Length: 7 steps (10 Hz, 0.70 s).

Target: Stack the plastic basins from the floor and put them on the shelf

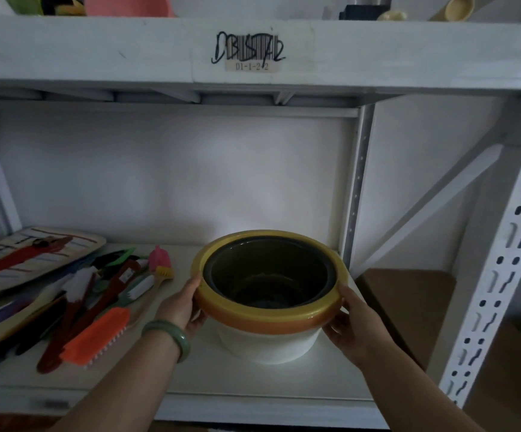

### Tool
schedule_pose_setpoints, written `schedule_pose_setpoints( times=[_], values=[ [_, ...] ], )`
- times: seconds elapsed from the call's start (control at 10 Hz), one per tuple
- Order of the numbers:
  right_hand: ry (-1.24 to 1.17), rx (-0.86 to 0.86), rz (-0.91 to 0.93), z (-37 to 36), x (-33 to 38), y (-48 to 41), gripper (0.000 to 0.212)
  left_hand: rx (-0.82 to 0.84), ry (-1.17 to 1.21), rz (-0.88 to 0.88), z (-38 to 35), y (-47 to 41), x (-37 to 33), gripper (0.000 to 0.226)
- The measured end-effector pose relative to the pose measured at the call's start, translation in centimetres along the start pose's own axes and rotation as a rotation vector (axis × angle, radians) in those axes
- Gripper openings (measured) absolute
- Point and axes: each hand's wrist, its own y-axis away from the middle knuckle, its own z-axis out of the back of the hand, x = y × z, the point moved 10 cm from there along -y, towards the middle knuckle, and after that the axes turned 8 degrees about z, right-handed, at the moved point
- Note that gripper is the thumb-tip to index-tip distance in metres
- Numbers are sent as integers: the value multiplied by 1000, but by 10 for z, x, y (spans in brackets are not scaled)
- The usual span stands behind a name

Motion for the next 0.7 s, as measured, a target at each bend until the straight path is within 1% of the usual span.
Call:
schedule_pose_setpoints(
  times=[0.1, 0.2, 0.3, 0.4, 0.6, 0.7],
  values=[
    [-5, -25, -12, 2, -2, 2, 45, -27, -1, 9, 2, 2, 2, 21],
    [-8, -42, -38, 2, -4, 3, 49, -56, 20, 72, 8, 4, 8, 33],
    [-44, -51, -58, 0, -5, 6, 48, -30, 71, 127, 7, 9, 11, 35],
    [-82, -38, -70, -5, -5, 12, 47, 16, 118, 149, 2, 23, 12, 21],
    [-51, 4, -104, -11, -6, 28, 46, 102, 93, 200, 6, 47, 12, 16],
    [-13, 50, -130, -13, 0, 39, 44, 60, 79, 127, 19, 60, -14, 29]
  ],
)
